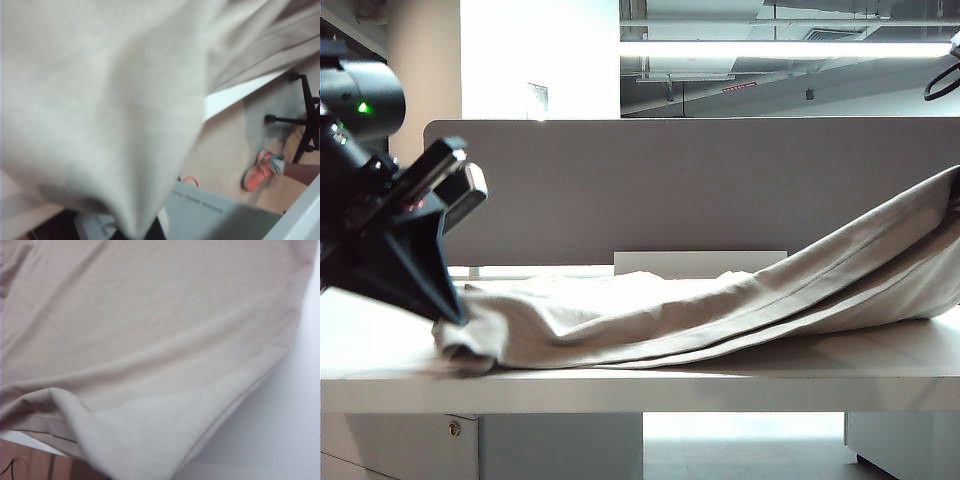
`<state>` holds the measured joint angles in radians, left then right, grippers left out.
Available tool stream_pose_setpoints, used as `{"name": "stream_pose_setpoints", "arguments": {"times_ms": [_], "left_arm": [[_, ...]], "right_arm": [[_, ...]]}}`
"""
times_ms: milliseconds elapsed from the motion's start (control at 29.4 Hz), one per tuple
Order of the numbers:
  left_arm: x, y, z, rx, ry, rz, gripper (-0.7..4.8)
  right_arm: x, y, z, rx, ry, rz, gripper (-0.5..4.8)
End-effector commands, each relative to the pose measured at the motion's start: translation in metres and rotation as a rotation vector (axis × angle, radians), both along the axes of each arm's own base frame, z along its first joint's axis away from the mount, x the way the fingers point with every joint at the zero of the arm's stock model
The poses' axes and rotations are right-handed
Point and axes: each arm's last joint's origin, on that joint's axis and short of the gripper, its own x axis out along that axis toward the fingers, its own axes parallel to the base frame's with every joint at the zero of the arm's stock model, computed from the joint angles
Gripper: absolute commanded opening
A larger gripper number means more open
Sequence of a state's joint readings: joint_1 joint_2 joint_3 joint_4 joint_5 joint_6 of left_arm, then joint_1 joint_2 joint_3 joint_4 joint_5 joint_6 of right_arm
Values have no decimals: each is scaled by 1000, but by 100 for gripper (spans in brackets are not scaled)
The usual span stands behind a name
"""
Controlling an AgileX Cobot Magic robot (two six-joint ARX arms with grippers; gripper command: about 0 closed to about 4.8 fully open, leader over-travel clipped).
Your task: Fold the bottom side of the T-shirt horizontally towards the center, about one-third of the way, then fold the sleeve back towards the center, creating a straight line along the edge of the T-shirt, and finally fold the bottom of the T-shirt up towards the top, creating a neat rectangle.
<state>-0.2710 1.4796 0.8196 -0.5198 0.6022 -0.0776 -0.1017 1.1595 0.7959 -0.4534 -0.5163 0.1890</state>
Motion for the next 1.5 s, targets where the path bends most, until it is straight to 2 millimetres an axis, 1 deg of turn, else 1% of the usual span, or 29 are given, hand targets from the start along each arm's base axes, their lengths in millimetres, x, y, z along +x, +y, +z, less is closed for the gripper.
{"name": "stream_pose_setpoints", "arguments": {"times_ms": [34,136,238,409,579,784,920,1022,1192,1329,1499], "left_arm": [[5,-2,25,-28,-103,-16,-6],[7,-1,46,-34,-181,-7,-6],[9,-1,59,-7,-237,17,-6],[11,0,59,42,-264,49,-6],[19,1,65,10,-325,105,-6],[28,10,70,-10,-379,185,-6],[33,15,74,-20,-431,227,-6],[36,14,77,-40,-460,247,-6],[39,14,82,-55,-510,278,-6],[43,14,86,-40,-578,314,-6],[47,15,90,-30,-641,349,-6]], "right_arm": [[2,0,5,-7,-35,2,-5],[3,0,6,-7,-45,0,-5],[4,0,7,-7,-60,-3,-5],[7,-1,8,-9,-78,-33,-5],[12,-2,4,-6,-72,-35,-5],[22,-3,-1,13,-77,-48,-5],[28,-4,5,30,-110,-71,-5],[34,-5,11,29,-144,-80,-5],[48,-6,19,28,-149,-83,-5],[59,-7,18,30,-141,-82,-5],[71,-8,12,30,-134,-83,-5]]}}
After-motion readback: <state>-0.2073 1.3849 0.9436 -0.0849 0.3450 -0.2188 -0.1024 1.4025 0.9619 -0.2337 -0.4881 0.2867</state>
